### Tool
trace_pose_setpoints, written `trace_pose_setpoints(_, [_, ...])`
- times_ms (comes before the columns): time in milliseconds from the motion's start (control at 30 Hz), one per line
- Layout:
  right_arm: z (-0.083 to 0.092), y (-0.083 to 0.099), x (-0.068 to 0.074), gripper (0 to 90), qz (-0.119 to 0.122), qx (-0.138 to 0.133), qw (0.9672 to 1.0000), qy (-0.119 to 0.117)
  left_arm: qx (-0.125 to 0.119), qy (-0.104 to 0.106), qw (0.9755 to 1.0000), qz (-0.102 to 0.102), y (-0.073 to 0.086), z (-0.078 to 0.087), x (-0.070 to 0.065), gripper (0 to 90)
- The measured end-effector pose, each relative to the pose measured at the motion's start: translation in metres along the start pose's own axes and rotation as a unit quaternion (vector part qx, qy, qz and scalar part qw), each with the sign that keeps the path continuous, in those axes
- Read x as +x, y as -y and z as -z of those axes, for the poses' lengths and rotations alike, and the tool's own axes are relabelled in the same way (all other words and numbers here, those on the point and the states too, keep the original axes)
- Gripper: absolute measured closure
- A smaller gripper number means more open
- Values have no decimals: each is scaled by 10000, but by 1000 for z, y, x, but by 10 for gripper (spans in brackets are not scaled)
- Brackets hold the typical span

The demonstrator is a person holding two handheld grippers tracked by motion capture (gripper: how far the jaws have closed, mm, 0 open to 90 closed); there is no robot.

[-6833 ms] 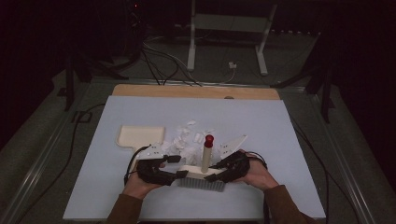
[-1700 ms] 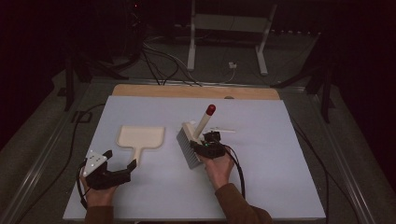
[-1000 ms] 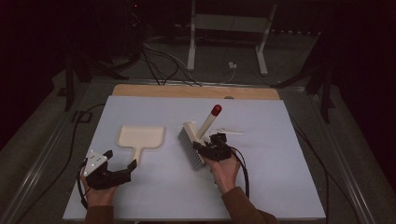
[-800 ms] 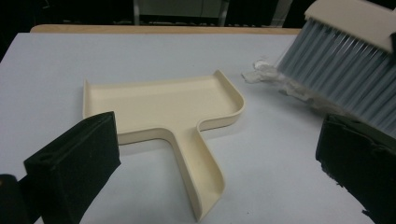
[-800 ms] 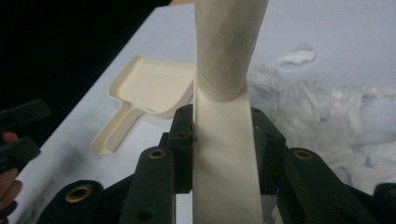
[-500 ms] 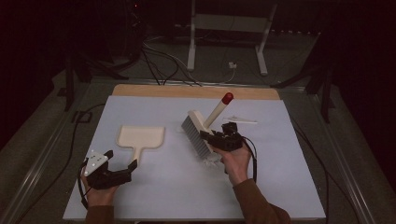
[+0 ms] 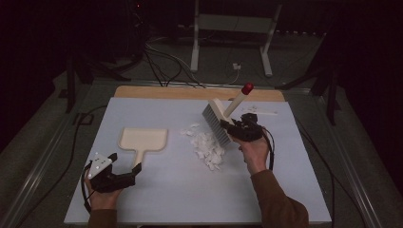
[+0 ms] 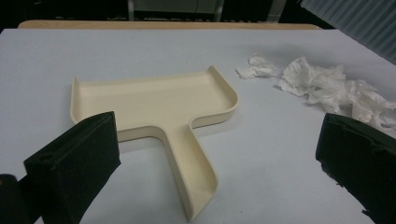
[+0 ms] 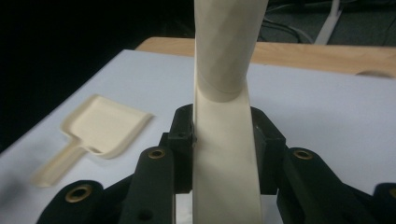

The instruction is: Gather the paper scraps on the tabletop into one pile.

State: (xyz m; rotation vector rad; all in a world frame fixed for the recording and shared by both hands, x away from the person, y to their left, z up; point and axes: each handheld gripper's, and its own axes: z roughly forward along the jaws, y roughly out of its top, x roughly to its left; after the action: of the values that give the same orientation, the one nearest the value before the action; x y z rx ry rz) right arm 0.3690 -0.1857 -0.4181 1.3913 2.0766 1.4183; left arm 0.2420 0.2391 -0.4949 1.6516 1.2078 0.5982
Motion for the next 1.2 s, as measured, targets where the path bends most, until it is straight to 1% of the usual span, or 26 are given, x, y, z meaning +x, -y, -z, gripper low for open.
trace_pose_setpoints(100, [-4,-3,-7,676,264,-15,9996,18,-2,-4,10000,38,0,0,0,7])
trace_pose_setpoints(133, [-6,-4,-9,677,403,-18,9992,40,0,0,10000,42,0,0,0,7])
trace_pose_setpoints(167, [-8,-5,-10,677,477,-5,9988,66,1,5,10000,40,0,-1,0,7])
trace_pose_setpoints(233, [-13,-7,-13,677,713,33,9974,95,0,26,10000,40,0,-1,0,7])
trace_pose_setpoints(333, [-21,-8,-16,677,943,95,9954,150,-7,21,10000,52,0,-1,0,7])
trace_pose_setpoints(433, [-29,-10,-20,677,1180,107,9928,184,-15,21,10000,76,0,0,1,7])
trace_pose_setpoints(467, [-32,-11,-21,677,1287,130,9914,206,-13,20,10000,81,0,0,2,7])
trace_pose_setpoints(533, [-37,-12,-23,677,1426,229,9891,270,-16,28,10000,91,0,-1,1,7])
trace_pose_setpoints(600, [-43,-12,-26,677,1628,319,9856,315,-14,38,10000,91,0,-1,1,7])
trace_pose_setpoints(733, [-53,-12,-32,677,1814,415,9820,321,-15,57,9999,104,0,-1,0,7])
trace_pose_setpoints(833, [-61,-11,-37,677,1847,416,9815,292,-22,67,9999,120,1,-1,0,7])
trace_pose_setpoints(933, [-68,-8,-39,677,1960,461,9789,350,-29,82,9999,140,1,-1,1,7])
trace_pose_setpoints(967, [-71,-7,-40,677,2024,473,9774,375,-24,81,9999,143,1,-2,1,7])
trace_pose_setpoints(1000, [-74,-5,-40,678,2043,502,9769,381,-20,86,9999,142,1,-2,1,7])
trace_pose_setpoints(1033, [-77,-4,-40,677,2106,524,9754,381,-21,87,9999,143,1,-2,1,7])
trace_pose_setpoints(1067, [-80,-2,-39,678,2196,555,9733,385,-27,90,9998,148,1,-2,1,7])
trace_pose_setpoints(1100, [-83,0,-38,678,2298,605,9707,362,-28,94,9998,149,1,-2,1,7])
trace_pose_setpoints(1133, [-87,3,-35,678,2432,677,9669,367,-22,94,9998,146,1,-2,1,7])
trace_pose_setpoints(1167, [-89,4,-32,678,2522,733,9643,349,-21,95,9998,146,1,-2,1,7])
trace_pose_setpoints(1200, [-90,5,-31,678,2572,746,9630,285,-24,100,9998,147,1,-2,1,7])
